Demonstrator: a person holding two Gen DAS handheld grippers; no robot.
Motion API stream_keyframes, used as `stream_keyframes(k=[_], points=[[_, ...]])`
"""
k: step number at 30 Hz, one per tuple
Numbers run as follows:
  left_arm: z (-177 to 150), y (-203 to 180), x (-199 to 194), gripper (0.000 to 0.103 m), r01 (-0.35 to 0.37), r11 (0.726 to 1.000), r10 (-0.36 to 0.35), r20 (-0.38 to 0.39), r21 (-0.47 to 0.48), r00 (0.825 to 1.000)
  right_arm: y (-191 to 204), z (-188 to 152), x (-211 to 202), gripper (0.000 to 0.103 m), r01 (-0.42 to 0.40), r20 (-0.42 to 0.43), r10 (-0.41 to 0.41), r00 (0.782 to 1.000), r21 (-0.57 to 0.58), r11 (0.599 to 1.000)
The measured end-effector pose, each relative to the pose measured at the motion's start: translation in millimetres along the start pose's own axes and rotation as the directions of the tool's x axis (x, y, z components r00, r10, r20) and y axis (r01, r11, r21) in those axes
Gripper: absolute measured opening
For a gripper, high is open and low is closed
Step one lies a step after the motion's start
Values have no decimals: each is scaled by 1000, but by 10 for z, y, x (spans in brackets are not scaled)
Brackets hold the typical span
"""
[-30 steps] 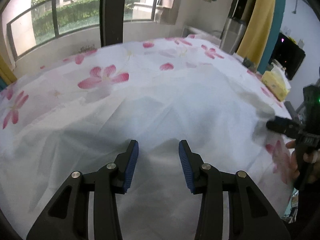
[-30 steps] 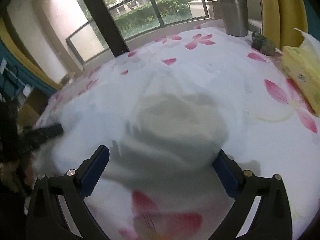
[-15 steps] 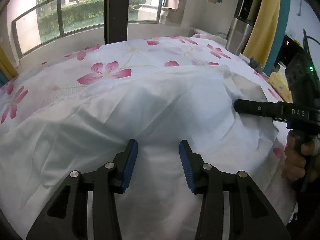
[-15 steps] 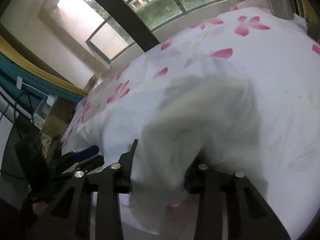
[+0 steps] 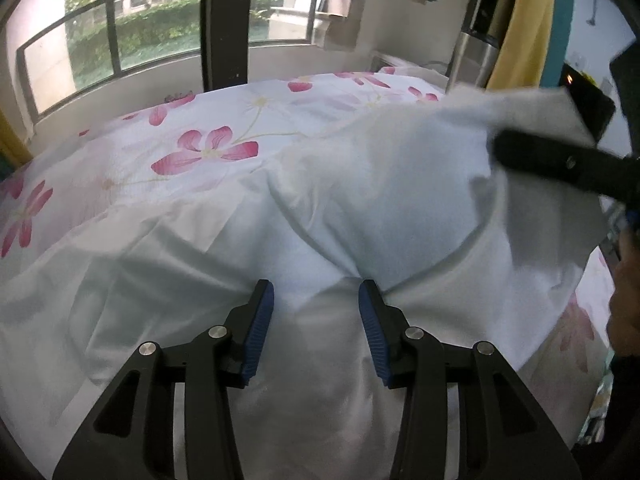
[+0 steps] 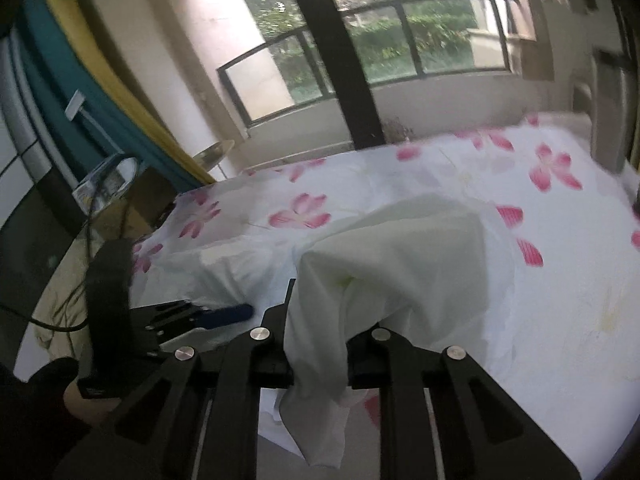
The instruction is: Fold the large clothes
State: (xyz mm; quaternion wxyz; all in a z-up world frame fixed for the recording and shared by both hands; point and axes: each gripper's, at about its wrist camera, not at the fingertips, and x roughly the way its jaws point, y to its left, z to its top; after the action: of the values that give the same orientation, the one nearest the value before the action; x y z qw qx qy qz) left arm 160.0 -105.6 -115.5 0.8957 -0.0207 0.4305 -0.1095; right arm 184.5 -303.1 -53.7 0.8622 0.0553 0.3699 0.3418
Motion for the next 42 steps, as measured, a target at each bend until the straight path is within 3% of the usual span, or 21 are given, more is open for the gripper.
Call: stream_keyframes(k=[5,10,19,31,42], points=[[8,180,-158,46,76,996,-76,8,-41,997,253,77,8,17,22,4,-22,1000,-52,998],[-45,373,-510,46,120,990,-114,78,-80,990,463,118,55,17,62,-8,-64,998,-112,992],[-312,858,-974,46,60,990,-42,140,-127,989,911,210,248,17,61,-35,-70,997,-209,976],[-612,1489,-1302,46,-15,973,59,186,-232,981,1518,145,743,17,-17,-129,-24,991,-302,953],[-945,1943,-1572,46,-76,938,149,196,-338,969,2093,-163,1291,17,-144,-293,25,956,-393,908]])
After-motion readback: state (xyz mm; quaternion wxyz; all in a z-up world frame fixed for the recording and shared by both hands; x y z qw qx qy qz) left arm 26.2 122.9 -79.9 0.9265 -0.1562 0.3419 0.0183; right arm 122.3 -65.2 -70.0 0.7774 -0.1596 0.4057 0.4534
